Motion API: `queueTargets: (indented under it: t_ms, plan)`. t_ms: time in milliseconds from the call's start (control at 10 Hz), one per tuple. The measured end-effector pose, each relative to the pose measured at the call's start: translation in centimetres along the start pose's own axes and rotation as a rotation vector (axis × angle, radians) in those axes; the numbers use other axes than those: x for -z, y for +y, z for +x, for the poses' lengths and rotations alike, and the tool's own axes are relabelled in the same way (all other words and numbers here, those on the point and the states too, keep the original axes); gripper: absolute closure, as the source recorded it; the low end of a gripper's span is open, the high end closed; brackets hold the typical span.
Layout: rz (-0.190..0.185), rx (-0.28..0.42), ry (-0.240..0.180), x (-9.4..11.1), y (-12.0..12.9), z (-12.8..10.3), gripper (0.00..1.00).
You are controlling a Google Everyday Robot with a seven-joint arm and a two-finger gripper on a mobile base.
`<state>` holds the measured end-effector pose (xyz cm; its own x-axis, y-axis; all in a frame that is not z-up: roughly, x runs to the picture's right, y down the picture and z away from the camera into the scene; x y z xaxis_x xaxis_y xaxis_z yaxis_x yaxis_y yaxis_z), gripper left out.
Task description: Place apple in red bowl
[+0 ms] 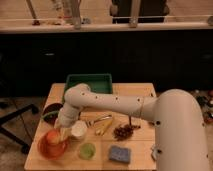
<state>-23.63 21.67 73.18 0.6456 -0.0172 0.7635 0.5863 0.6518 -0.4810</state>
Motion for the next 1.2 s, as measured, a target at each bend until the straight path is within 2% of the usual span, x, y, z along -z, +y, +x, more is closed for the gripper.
queueTargets:
  t_ms: [100, 200, 1200]
  plan:
    - [0.001, 0.000, -0.001, 0.01, 0.02, 0.00, 0.24]
    - [0.002, 0.000, 0.000, 0.02, 0.04, 0.00, 0.20]
    - [0.030, 0.012, 0.000, 0.34, 0.61, -0.91, 0.20]
